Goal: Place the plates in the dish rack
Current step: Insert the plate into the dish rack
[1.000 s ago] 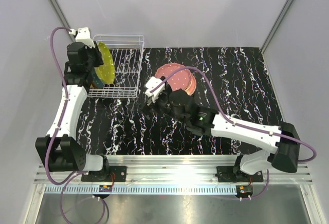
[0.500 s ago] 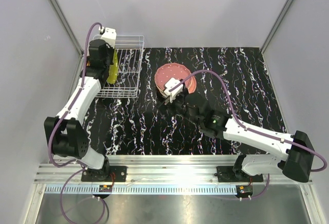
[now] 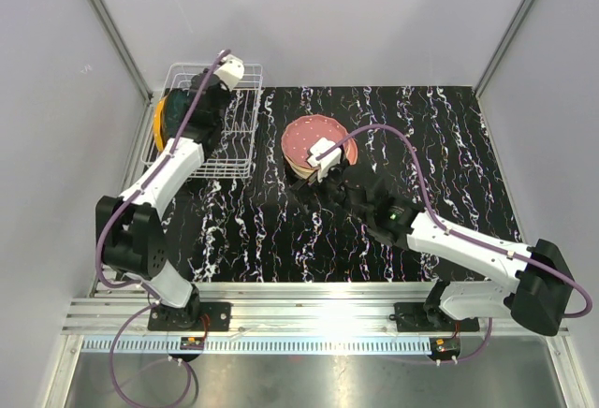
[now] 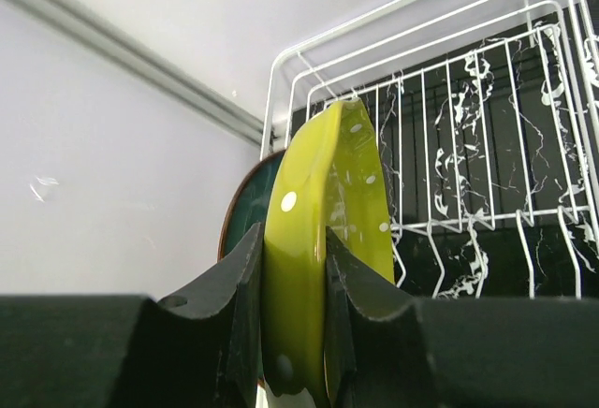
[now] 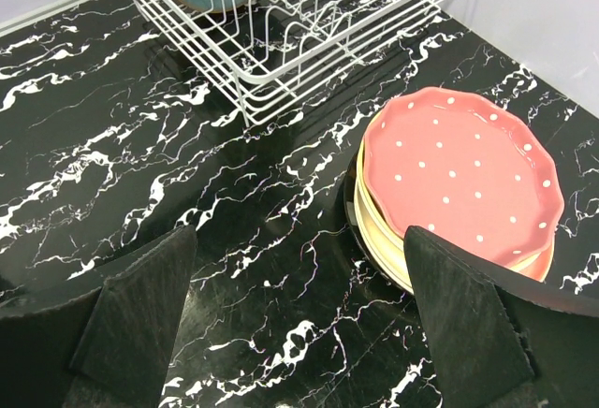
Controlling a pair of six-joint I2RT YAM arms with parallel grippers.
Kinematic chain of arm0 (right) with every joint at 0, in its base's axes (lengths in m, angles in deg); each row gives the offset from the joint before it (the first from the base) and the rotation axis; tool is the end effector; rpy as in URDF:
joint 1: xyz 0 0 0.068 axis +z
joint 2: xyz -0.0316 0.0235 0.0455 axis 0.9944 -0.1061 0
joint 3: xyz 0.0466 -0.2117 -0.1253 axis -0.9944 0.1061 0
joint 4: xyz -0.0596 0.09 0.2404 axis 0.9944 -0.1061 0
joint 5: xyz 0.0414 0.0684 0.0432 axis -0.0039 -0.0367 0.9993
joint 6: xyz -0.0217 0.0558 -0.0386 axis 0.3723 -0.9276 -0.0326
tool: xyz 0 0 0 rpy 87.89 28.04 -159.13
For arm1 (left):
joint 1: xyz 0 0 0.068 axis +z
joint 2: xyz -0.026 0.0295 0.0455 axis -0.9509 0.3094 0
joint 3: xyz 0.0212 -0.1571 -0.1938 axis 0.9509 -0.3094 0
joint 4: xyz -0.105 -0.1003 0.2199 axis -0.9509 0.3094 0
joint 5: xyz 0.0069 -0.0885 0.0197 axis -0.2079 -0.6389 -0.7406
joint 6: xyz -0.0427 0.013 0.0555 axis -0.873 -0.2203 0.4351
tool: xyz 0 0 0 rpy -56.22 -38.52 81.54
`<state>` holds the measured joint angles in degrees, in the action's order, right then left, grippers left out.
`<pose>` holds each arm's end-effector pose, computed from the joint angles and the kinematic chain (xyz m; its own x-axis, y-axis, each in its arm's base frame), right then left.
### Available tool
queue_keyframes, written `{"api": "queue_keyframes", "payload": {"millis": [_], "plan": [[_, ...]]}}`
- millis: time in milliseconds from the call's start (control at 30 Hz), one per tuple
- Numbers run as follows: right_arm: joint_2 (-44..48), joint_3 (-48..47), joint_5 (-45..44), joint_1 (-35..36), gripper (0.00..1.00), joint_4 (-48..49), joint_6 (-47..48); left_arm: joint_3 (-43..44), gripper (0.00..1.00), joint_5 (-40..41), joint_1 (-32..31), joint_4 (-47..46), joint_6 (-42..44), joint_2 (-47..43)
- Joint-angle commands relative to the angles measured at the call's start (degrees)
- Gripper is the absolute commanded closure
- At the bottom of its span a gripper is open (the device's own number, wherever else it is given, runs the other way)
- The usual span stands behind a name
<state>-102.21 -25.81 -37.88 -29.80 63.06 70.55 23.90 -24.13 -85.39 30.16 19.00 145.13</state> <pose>0.1977 0.2561 0.2909 -0.0205 -0.2510 -0.9678 -0.7076 0.6875 -0.1633 0.3988 -0.0692 0.3196 -0.2976 0.5430 -0.7852 -0.0541 0.8116 0.5817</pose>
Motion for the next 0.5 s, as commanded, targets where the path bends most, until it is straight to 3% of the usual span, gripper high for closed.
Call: {"api": "queue_keyframes", "payload": {"millis": [0, 233, 467], "plan": [[1.06, 0.57, 0.79, -1.02, 0.00, 2.30, -0.68, 4.90, 1.00, 4.98, -1.18, -13.16, 8.61, -0.47], [1.50, 1.27, 0.27, -2.07, 0.00, 1.50, -0.23, 1.56, 1.00, 4.63, 0.22, -14.12, 9.67, -0.65], [0.45, 1.63, 0.35, -2.34, 0.00, 1.33, -0.32, 0.25, 1.00, 2.26, 3.56, -13.16, 5.19, -1.26]]}}
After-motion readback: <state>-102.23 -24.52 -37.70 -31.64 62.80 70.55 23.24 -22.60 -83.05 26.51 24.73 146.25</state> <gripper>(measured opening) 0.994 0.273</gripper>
